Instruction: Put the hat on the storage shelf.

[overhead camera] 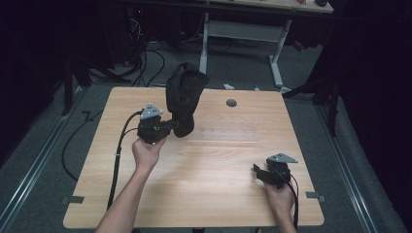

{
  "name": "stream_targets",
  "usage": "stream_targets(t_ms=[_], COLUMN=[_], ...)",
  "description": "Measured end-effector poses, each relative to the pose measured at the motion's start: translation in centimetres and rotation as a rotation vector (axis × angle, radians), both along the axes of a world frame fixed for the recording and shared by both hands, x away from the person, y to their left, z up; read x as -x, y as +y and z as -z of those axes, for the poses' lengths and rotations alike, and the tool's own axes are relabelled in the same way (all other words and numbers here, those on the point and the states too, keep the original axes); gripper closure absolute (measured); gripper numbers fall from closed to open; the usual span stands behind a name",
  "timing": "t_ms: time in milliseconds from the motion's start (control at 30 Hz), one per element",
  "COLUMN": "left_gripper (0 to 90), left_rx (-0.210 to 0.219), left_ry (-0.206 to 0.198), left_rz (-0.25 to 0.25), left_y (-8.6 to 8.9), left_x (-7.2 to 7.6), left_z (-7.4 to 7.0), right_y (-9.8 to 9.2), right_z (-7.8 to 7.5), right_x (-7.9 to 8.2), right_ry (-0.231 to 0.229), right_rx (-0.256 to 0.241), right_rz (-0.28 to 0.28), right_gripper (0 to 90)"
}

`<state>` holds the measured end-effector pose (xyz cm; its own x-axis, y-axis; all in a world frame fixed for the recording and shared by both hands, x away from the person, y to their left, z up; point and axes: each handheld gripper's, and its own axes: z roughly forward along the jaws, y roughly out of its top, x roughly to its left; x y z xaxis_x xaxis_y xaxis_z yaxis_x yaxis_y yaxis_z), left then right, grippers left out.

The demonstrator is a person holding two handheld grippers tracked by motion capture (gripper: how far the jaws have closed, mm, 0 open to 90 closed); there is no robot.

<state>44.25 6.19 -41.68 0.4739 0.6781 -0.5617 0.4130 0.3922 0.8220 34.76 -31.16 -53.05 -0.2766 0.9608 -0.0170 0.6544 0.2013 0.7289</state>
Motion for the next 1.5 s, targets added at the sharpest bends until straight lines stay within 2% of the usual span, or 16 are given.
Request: stream_targets(t_ms=[233, 400, 433, 600, 667, 767, 800, 867, 900, 933, 1100, 1267, 1500], left_gripper=[86.1, 85.8, 85.5, 84.6, 83.9, 82.5, 80.3, 69.4, 69.4, 61.3, 47.5, 41.8, 42.0], left_rx=[-0.027, -0.028, -0.017, -0.015, 0.016, 0.019, 0.014, 0.009, 0.008, 0.006, 0.021, 0.022, 0.03], left_ry=[0.029, 0.047, 0.054, 0.079, 0.101, 0.11, 0.111, 0.115, 0.117, 0.119, 0.14, 0.139, 0.14], left_rz=[0.011, 0.007, 0.006, 0.006, 0.007, 0.008, 0.008, 0.001, -0.005, -0.011, -0.025, -0.021, -0.017], left_y=[-0.7, -0.8, -0.7, -0.1, 0.3, 0.4, 0.4, 0.4, 0.4, 0.5, 0.9, 1.2, 1.9], left_x=[0.0, 0.0, 0.0, 0.0, 0.0, 0.0, 0.1, 0.1, 0.1, 0.1, 0.2, 0.5, 1.1], left_z=[1.3, 2.0, 2.2, 2.4, 2.5, 2.6, 2.6, 2.6, 2.6, 2.6, 2.0, 1.7, 0.9], right_y=[0.0, 0.0, 0.0, 0.0, 0.0, 0.0, 0.0, 0.0, 0.0, 0.0, 0.0, 0.0, 0.0], right_z=[0.0, 0.0, 0.0, 0.0, 0.0, 0.0, 0.0, 0.0, 0.0, 0.0, 0.0, 0.0, 0.0], right_x=[0.0, 0.0, 0.0, 0.0, 0.0, 0.0, 0.0, 0.0, 0.0, 0.0, 0.0, 0.0, 0.0], right_ry=[-0.001, -0.003, -0.002, -0.001, 0.001, 0.001, 0.001, 0.001, 0.002, 0.001, 0.001, 0.001, 0.001], right_rx=[0.0, 0.002, 0.001, 0.001, 0.001, 0.002, 0.002, 0.002, 0.0, 0.002, 0.002, 0.001, 0.002], right_rz=[-0.001, -0.004, -0.004, -0.006, -0.007, -0.006, -0.007, -0.006, -0.006, -0.007, -0.008, -0.007, -0.008], right_gripper=[39.3, 39.3, 39.2, 38.4, 38.2, 38.2, 38.1, 38.2, 38.2, 38.2, 38.1, 38.1, 38.0])
